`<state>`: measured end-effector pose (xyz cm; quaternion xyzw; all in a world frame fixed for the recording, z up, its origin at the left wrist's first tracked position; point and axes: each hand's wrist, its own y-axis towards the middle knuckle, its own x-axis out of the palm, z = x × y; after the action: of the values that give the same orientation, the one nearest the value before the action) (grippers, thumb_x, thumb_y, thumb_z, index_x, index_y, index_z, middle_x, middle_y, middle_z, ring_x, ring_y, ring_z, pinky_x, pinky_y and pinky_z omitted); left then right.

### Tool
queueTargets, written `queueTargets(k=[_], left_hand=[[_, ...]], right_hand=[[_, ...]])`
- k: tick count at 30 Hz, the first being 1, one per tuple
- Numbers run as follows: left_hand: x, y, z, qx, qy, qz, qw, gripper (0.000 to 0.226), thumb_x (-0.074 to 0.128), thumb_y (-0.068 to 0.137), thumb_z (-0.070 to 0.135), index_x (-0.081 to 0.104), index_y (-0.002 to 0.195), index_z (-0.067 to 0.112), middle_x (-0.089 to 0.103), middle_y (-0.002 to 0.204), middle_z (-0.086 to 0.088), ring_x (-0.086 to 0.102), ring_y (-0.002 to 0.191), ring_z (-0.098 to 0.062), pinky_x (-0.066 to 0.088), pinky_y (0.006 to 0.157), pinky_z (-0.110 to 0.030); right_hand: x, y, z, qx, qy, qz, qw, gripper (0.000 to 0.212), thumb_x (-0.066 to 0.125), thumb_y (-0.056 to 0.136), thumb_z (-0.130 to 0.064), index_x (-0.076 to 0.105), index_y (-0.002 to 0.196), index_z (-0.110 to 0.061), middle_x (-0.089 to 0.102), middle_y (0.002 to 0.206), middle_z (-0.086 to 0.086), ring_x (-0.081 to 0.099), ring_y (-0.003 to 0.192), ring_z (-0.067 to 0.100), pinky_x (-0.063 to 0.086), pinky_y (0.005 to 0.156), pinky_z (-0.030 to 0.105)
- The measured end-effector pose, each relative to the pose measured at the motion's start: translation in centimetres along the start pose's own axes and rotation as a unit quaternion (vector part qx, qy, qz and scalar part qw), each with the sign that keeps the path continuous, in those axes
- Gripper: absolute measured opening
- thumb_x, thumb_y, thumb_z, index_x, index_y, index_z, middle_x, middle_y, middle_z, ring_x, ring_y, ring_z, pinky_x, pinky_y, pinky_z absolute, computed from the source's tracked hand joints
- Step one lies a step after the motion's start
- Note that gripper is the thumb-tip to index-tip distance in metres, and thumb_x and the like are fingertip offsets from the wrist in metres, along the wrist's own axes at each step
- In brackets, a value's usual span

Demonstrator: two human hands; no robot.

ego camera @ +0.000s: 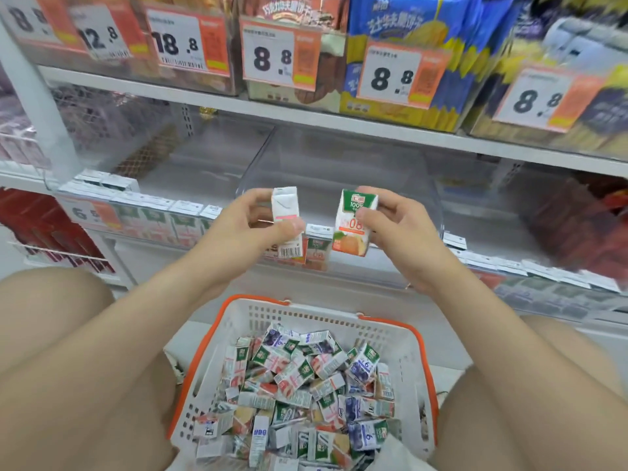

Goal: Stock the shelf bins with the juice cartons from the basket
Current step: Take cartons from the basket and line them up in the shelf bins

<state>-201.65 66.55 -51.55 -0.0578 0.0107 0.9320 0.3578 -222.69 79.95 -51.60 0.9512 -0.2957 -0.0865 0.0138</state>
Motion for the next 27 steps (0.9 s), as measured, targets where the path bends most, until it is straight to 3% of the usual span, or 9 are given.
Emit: queueTargets(k=[3,7,12,15,18,21,23,25,27], left_hand=[[1.0,0.8,-0.3,-0.042,-0.059,0.027,0.997,0.040,0.079,0.093,0.023,0.061,0.128,0.013,0.080,0.111,-0.007,0.078,0.100,-0.027,0.060,0.089,-0.040],[1.6,1.4,-0.2,-0.043,-0.055,0.011,0.998,0.025,0.065,0.103,0.022,0.067,0.128,0.018,0.080,0.111,-0.006,0.078,0.100,-0.025,0.058,0.093,-0.042],[1.6,1.7,-0.9,-0.030,0.015,0.022,0.999,0.023,0.055,0.108,0.018,0.068,0.128,0.021,0.079,0.112,-0.001,0.077,0.102,-0.021,0.056,0.091,-0.037],[1.7,1.9,-1.1,-0.032,0.018,0.024,0.999,0.022,0.055,0.109,0.017,0.066,0.128,0.019,0.079,0.112,-0.003,0.077,0.101,-0.022,0.057,0.089,-0.037],[1.8,1.9,-1.1,-0.025,0.016,0.024,0.999,0.024,0.054,0.109,0.014,0.063,0.131,0.021,0.079,0.111,-0.002,0.078,0.092,-0.019,0.058,0.080,-0.035],[1.9,1.7,-1.3,-0.025,0.034,0.025,0.999,0.025,0.055,0.109,0.016,0.061,0.132,0.025,0.080,0.108,0.000,0.078,0.094,-0.022,0.060,0.092,-0.050],[1.8,1.6,-1.3,-0.022,0.036,0.027,0.999,0.025,0.056,0.108,0.016,0.061,0.132,0.024,0.080,0.107,-0.001,0.078,0.095,-0.026,0.058,0.098,-0.054],[1.7,1.5,-1.1,-0.023,0.034,0.024,0.999,0.026,0.056,0.109,0.015,0.060,0.132,0.023,0.080,0.107,-0.002,0.078,0.093,-0.025,0.058,0.097,-0.052],[1.6,1.4,-0.9,-0.018,0.047,0.024,0.998,0.026,0.057,0.109,0.017,0.061,0.132,0.026,0.079,0.109,-0.001,0.078,0.092,-0.021,0.059,0.098,-0.051]], right_hand=[[0.0,0.1,0.5,0.002,0.007,0.021,1.000,0.033,0.066,0.100,-0.002,0.065,0.131,-0.014,0.080,0.111,0.004,0.077,0.099,0.021,0.064,0.084,0.036],[-0.1,0.0,0.3,-0.034,-0.030,0.048,0.998,0.028,0.069,0.100,-0.007,0.064,0.126,-0.016,0.080,0.108,-0.001,0.075,0.090,0.009,0.057,0.072,0.020],[-1.0,0.7,1.3,-0.133,-0.206,0.113,0.963,0.035,0.068,0.099,-0.014,0.061,0.132,-0.024,0.072,0.114,-0.008,0.069,0.098,0.012,0.056,0.084,0.023],[-0.9,1.4,2.4,-0.165,-0.344,0.078,0.921,0.036,0.067,0.096,-0.011,0.062,0.132,-0.019,0.063,0.122,-0.002,0.061,0.106,0.016,0.049,0.095,0.027],[0.1,2.0,3.6,-0.133,-0.410,0.017,0.902,0.034,0.067,0.095,-0.011,0.065,0.128,-0.016,0.066,0.123,0.002,0.060,0.113,0.024,0.047,0.101,0.039],[0.9,2.6,3.6,-0.053,-0.410,-0.006,0.911,0.027,0.062,0.096,-0.014,0.069,0.122,-0.017,0.073,0.107,0.001,0.065,0.096,0.022,0.051,0.090,0.037],[0.8,2.9,3.2,-0.028,-0.428,-0.038,0.903,0.021,0.054,0.098,-0.015,0.072,0.109,-0.016,0.070,0.083,-0.002,0.061,0.084,0.021,0.051,0.080,0.036],[0.6,2.9,2.9,-0.025,-0.459,-0.076,0.885,0.026,0.045,0.100,-0.015,0.063,0.080,-0.013,0.055,0.062,-0.002,0.050,0.068,0.021,0.046,0.069,0.041],[0.7,3.0,3.1,-0.032,-0.474,-0.088,0.876,0.033,0.041,0.101,-0.016,0.048,0.070,-0.012,0.048,0.058,0.001,0.046,0.063,0.025,0.046,0.066,0.047]])
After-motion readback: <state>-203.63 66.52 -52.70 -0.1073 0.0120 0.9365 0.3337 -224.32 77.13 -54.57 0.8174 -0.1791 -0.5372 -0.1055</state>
